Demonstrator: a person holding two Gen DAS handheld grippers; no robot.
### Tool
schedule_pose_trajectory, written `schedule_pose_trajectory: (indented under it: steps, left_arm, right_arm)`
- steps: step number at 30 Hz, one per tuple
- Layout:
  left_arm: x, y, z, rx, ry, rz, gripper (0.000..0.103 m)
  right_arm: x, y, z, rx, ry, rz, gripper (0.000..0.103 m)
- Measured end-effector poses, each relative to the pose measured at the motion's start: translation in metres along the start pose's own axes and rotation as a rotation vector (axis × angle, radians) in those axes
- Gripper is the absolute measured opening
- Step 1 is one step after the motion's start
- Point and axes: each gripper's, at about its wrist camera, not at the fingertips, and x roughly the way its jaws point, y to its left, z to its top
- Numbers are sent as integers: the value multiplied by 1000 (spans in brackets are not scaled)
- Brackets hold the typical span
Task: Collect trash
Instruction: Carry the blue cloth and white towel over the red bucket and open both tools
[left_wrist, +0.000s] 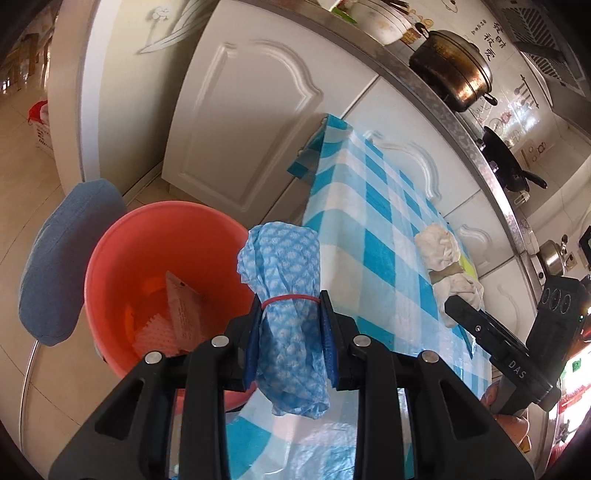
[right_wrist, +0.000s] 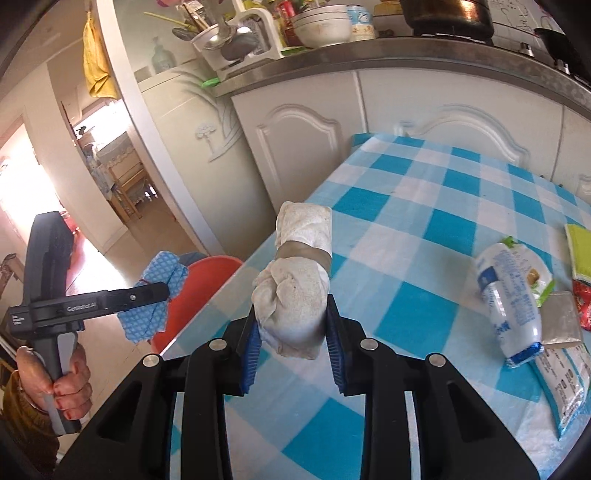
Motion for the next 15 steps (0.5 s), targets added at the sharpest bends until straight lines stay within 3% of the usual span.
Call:
schedule_pose_trajectory:
  steps: [7, 12, 14, 15]
  left_arm:
    - [0, 45, 1, -64, -15, 77, 29]
    - [14, 68, -2, -86, 10, 115, 32]
    - [22, 74, -3, -92, 19, 136, 52]
    - [24, 77, -4, -100, 16, 156, 76]
  right_arm:
    - [43, 66, 15, -85, 81, 117, 33]
    - [80, 97, 16, -130, 160, 142, 36]
    - [94, 103, 12, -140, 190, 132, 39]
    - [98, 106, 11, -144, 196, 122, 44]
